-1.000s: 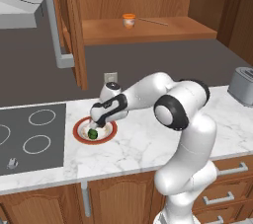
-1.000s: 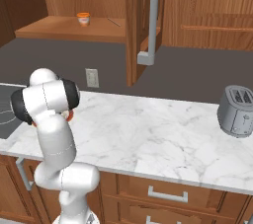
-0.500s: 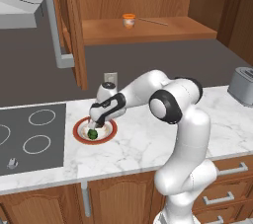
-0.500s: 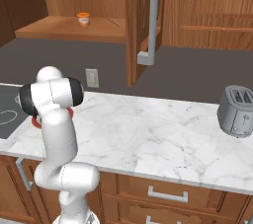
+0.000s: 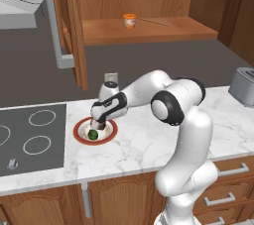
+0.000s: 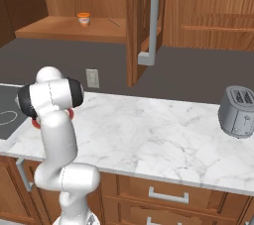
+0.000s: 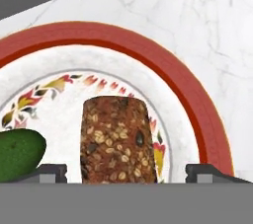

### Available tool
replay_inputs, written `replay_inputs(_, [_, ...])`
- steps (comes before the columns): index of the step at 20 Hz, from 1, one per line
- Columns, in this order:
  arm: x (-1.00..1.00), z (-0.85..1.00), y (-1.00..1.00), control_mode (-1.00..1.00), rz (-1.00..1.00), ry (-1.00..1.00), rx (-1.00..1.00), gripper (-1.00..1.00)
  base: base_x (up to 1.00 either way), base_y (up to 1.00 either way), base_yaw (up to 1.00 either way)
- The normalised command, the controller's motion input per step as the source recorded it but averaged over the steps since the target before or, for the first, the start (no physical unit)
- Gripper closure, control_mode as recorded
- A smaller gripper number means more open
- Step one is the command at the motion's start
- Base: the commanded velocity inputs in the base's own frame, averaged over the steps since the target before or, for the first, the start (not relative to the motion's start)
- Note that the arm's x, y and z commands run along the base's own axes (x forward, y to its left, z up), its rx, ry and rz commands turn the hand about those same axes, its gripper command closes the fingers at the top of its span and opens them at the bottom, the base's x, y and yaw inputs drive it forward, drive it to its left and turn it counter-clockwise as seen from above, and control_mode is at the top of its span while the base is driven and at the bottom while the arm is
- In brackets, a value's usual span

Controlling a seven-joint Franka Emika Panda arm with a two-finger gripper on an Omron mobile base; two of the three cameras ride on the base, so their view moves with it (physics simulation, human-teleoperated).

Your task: Pick the avocado and bread from the counter and place them on the plate. Then pick the jam from the cabinet and place it next to the plate. Lastly close the cabinet door.

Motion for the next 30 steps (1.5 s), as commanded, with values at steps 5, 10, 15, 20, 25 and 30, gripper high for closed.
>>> replay_inputs(5, [-0.49,0.05,-0.14,-1.0,0.03,-0.04,0.0,-1.0,0.0,0.0,0.0])
replay_inputs(10, [-0.66,0.6,-0.19,-1.0,0.06,-0.14,0.03,-1.0,0.0,0.0,0.0])
replay_inputs(15, [-0.44,0.86,-0.28,-1.0,0.02,-0.17,0.07,-1.0,0.0,0.0,0.0])
replay_inputs(20, [-0.47,0.78,-0.35,-1.0,0.0,-0.12,0.09,-1.0,0.0,0.0,0.0])
replay_inputs(25, [-0.46,0.86,-0.28,-1.0,-0.08,-0.05,0.09,-1.0,0.0,0.0,0.0])
replay_inputs(30, [-0.35,1.0,-0.23,-1.0,-0.09,-0.05,0.07,-1.0,0.0,0.0,0.0])
